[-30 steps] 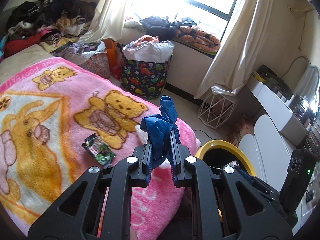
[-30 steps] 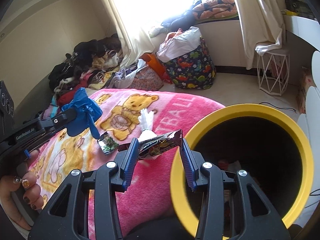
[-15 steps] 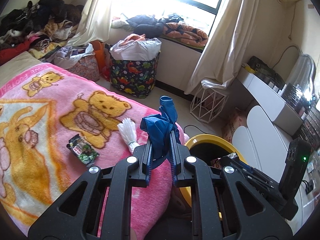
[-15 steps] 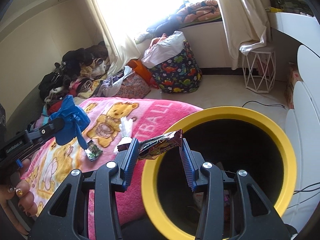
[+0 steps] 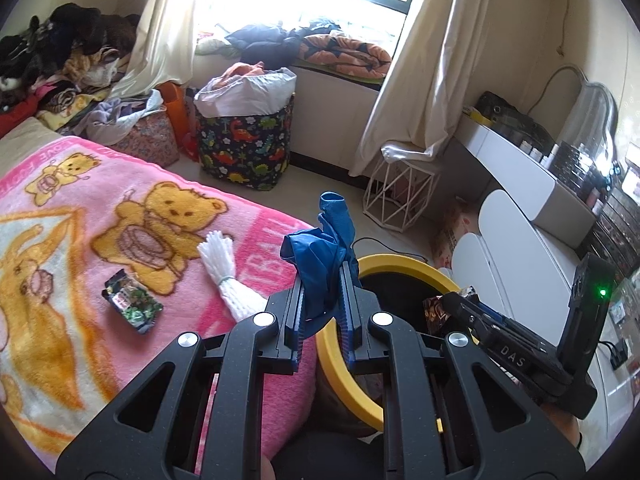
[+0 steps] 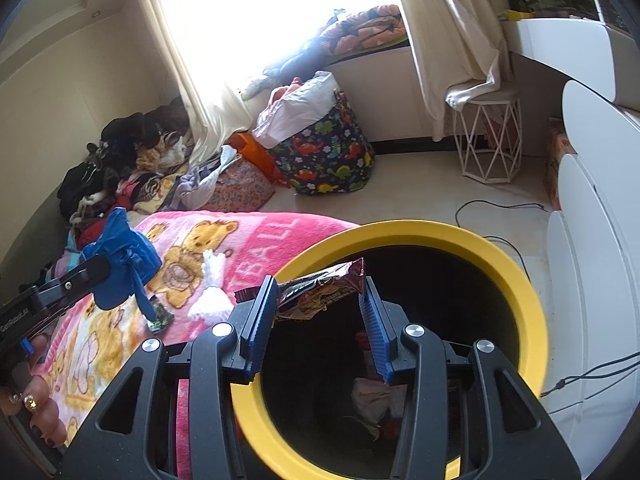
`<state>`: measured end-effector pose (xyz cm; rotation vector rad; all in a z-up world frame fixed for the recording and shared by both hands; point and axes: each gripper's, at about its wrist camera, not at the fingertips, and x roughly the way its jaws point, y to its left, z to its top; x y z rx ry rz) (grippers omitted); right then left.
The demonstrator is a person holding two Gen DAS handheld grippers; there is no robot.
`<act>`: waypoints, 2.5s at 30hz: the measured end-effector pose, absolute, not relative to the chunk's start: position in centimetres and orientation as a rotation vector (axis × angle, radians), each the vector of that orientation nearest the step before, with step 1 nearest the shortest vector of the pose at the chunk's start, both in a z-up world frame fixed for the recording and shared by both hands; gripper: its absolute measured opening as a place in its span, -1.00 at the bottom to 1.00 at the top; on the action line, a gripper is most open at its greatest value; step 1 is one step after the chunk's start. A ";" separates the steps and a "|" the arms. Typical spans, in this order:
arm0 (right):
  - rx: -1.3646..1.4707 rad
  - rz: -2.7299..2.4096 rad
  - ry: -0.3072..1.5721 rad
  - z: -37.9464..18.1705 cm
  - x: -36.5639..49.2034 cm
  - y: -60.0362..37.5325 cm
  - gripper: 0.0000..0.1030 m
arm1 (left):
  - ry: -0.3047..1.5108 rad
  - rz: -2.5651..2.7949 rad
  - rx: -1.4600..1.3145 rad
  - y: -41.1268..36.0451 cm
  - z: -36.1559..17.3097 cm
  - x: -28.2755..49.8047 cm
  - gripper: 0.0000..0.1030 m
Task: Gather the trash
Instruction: 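Carry the silver wrapper and blue ball over the yellow bin and open both grippers, then move both grippers back over the green packet and white mesh bundle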
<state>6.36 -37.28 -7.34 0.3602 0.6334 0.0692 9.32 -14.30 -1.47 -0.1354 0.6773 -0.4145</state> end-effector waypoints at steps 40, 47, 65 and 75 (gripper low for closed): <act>0.486 -0.085 0.660 -9.4 5.5 -43.6 0.19 | 0.839 -0.594 -0.028 -23.5 -7.5 8.1 -0.13; 0.481 -0.111 0.656 -9.3 5.4 -43.3 0.55 | 0.800 -0.530 -0.075 -21.5 -7.0 8.5 0.77; 0.330 0.001 0.535 -5.2 5.0 -38.1 0.81 | 0.675 -0.372 -0.136 -15.8 -3.8 9.0 0.78; 0.270 0.090 0.531 -3.8 5.9 -34.1 0.82 | 0.630 -0.291 -0.169 -12.1 -2.9 9.5 0.78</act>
